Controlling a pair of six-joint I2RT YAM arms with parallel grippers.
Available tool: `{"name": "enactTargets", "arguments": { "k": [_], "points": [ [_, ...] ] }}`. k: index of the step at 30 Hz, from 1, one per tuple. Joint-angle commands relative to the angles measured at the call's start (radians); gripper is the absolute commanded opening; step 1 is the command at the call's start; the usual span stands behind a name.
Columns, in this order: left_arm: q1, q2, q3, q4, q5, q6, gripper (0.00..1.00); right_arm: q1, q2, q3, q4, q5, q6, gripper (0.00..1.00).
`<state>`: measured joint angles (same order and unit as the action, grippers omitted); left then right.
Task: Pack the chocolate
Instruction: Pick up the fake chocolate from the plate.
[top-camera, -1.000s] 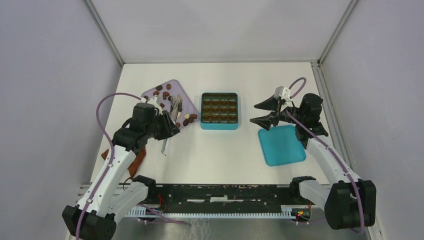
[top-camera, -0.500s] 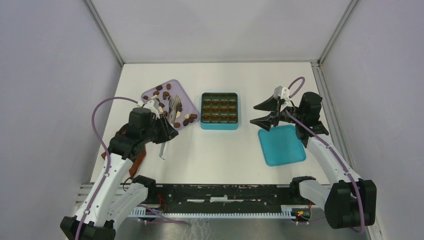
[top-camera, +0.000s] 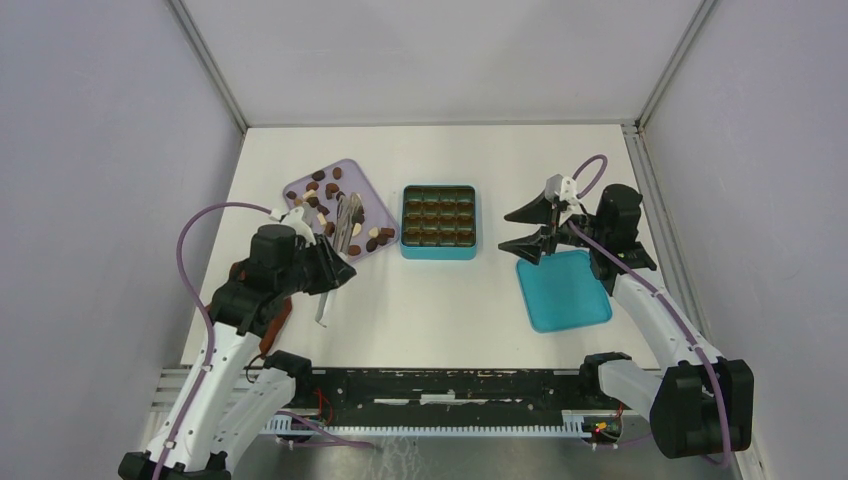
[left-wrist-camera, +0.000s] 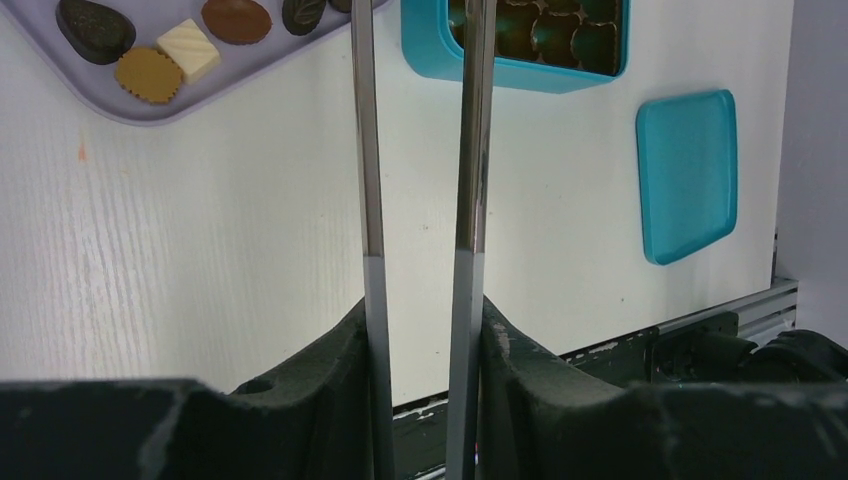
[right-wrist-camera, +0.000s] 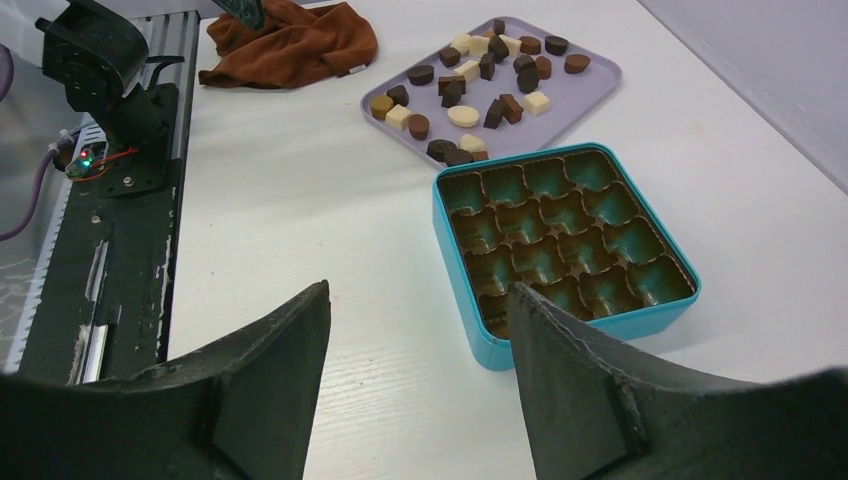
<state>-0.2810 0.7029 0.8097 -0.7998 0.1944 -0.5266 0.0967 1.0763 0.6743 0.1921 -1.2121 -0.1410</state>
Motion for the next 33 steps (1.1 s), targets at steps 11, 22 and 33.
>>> {"name": "enactTargets", "arguments": {
  "k": [11, 22, 33],
  "points": [
    [0.006, -0.02, 0.027, 0.017, 0.047, -0.025, 0.41, 0.011, 0.009, 0.039, -0.046, -0.021, -0.071, 0.7],
    [0.005, -0.021, 0.045, 0.004, 0.037, -0.023, 0.41, 0.011, 0.002, 0.046, -0.07, -0.018, -0.095, 0.7],
    [0.005, 0.014, 0.074, -0.042, -0.014, 0.008, 0.41, 0.011, 0.01, 0.048, -0.079, -0.019, -0.103, 0.7]
  ]
}}
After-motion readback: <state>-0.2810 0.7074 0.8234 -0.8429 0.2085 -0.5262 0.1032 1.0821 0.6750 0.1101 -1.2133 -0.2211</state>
